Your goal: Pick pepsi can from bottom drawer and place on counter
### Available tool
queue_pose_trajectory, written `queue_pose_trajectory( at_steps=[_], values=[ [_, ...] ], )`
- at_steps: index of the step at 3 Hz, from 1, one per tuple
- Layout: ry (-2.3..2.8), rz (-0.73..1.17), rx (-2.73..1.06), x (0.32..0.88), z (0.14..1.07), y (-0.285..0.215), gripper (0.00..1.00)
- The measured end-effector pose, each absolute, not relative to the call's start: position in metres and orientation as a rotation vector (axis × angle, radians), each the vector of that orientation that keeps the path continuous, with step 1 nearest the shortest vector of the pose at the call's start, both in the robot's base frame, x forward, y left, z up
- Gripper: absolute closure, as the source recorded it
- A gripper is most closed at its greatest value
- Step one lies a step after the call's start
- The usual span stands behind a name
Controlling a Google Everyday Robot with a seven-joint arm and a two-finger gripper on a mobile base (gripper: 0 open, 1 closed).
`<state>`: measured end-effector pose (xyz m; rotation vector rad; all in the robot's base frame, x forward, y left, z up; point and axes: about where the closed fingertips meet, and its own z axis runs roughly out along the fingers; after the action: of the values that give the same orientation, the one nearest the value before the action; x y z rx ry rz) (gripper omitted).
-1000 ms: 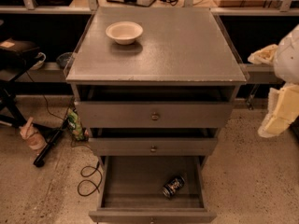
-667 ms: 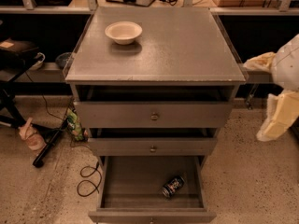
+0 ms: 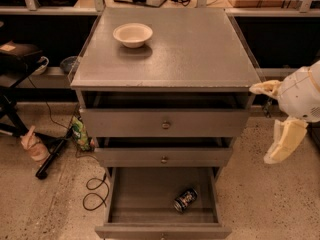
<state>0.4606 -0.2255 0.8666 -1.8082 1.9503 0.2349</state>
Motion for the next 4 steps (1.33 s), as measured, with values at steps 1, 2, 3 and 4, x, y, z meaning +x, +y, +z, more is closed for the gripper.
queue_pose_trajectory(
  at_steps=[1, 2, 3, 4],
  values=[
    [1.970, 0.261, -1.809, 0.4670, 0.8130, -0.2259, 0.00],
    [1.970, 0.261, -1.809, 0.4670, 0.8130, -0.2259, 0.00],
    [1.918, 0.311, -1.832, 0.4687, 0.8084, -0.2264, 0.00],
    [1.774, 0.385, -1.922, 0.4682, 0.8107, -0.2274, 0.00]
  ],
)
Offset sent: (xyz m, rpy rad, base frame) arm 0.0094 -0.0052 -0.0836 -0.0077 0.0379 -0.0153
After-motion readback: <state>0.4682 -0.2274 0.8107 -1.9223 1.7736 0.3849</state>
